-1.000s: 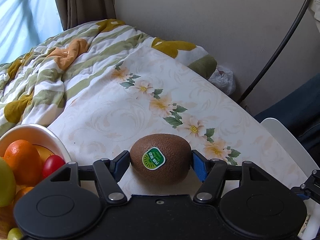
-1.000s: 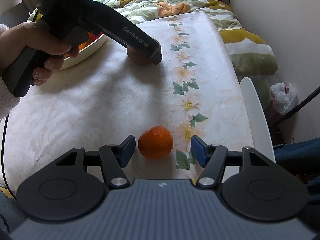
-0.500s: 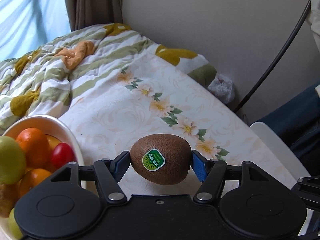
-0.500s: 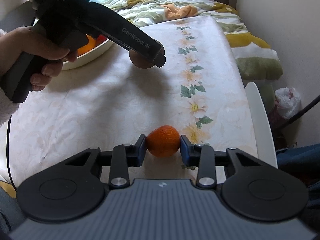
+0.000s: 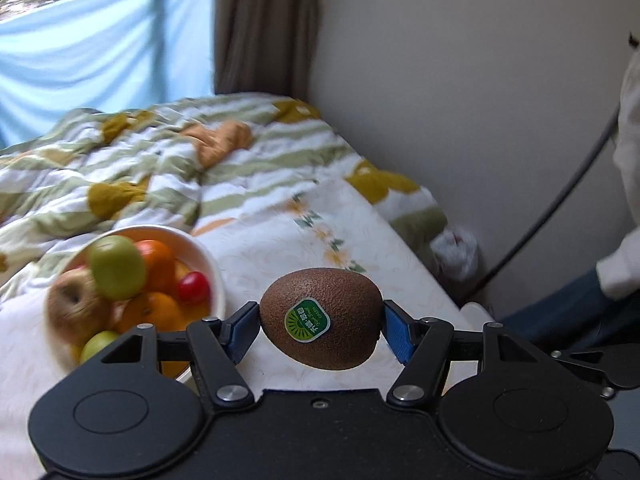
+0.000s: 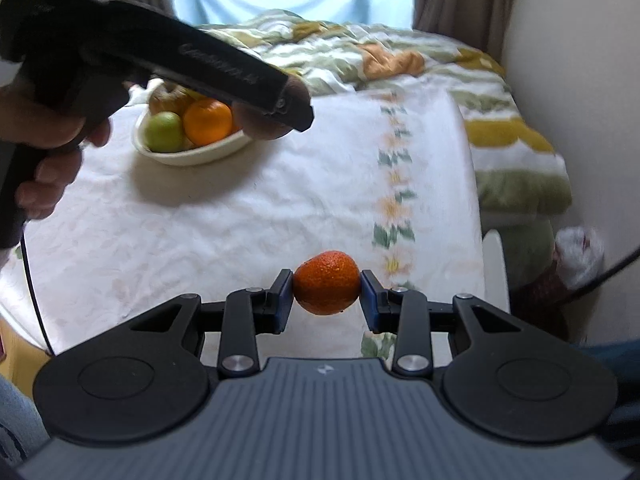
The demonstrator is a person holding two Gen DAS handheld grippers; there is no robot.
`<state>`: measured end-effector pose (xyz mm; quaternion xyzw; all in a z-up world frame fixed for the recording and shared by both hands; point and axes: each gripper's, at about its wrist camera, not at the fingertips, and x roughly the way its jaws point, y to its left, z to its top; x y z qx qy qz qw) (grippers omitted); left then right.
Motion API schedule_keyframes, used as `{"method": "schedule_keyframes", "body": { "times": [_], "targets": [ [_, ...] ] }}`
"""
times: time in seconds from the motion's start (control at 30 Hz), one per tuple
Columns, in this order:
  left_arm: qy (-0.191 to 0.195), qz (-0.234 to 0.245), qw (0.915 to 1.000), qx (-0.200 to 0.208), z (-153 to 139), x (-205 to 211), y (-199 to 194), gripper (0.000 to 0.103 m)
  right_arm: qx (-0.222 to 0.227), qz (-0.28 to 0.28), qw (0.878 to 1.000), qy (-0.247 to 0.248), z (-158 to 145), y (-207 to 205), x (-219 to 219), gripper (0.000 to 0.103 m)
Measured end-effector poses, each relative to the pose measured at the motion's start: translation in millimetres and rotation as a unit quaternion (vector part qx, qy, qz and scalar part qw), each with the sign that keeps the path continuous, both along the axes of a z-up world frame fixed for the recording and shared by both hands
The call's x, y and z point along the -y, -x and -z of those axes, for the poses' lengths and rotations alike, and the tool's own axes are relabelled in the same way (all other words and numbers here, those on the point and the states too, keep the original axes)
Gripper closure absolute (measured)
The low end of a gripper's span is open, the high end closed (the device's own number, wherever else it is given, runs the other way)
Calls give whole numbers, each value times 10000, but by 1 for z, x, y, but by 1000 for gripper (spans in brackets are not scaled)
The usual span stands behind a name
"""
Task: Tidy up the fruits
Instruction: 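Lower the kiwi into the bowl and open the left tool while the right tool carries the tangerine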
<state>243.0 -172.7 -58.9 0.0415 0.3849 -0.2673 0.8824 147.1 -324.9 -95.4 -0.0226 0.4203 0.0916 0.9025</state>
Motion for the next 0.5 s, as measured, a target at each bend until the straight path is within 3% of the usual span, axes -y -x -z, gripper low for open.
{"method": "schedule_keyframes", "body": {
  "times": [0.23, 0.5],
  "targets": [
    [255, -865, 9954, 329, -34, -29, 37, 34, 280, -589, 9979, 38, -25, -4, -4, 52],
    [253, -1725, 9835, 480, -44, -65, 48, 34, 420, -1089, 9931, -95, -43, -32, -11, 52]
  ]
}}
